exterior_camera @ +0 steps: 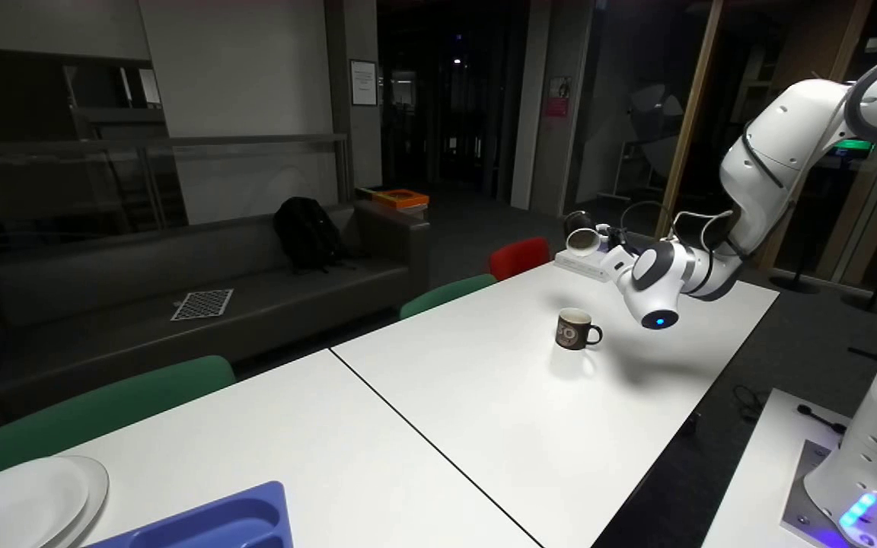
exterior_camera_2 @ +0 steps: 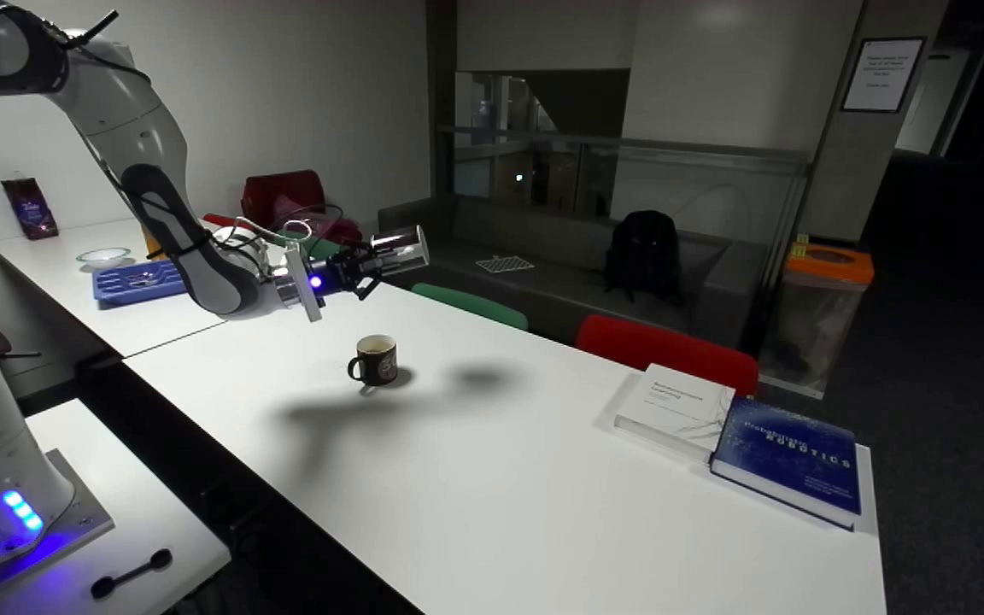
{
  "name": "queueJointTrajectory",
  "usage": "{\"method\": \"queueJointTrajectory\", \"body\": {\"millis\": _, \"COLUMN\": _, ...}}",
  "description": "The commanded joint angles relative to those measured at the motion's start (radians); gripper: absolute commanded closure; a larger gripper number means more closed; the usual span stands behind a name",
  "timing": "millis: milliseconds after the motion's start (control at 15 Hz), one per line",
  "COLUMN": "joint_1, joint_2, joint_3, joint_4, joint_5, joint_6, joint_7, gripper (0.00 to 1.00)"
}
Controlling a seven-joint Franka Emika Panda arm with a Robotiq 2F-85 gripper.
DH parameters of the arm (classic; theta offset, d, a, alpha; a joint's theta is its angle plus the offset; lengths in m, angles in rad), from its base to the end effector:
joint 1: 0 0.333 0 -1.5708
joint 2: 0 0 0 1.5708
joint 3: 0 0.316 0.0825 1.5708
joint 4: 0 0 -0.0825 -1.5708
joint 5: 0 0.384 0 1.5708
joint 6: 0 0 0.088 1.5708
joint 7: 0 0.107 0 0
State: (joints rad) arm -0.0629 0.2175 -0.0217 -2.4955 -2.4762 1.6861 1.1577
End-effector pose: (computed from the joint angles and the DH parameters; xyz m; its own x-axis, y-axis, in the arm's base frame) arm 0.4869 -0.1010 0.2498 0.7076 0.6914 -0.1463 -0.0556 0.2609 0.9638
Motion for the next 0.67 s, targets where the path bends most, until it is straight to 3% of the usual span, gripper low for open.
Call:
{"method": "queueJointTrajectory", "body": {"millis": 0, "joint_1": -0.009, "joint_2": -0.065, "joint_3": 0.002, "joint_4": -0.027, "joint_5": -0.001, "joint_6": 0.017, "joint_7": -0.001, "gripper": 0.95}}
{"method": "queueJointTrajectory", "body": {"millis": 600, "joint_1": -0.036, "joint_2": -0.088, "joint_3": -0.009, "joint_4": -0.009, "joint_5": 0.045, "joint_6": 0.176, "joint_7": 0.004, "gripper": 0.95}}
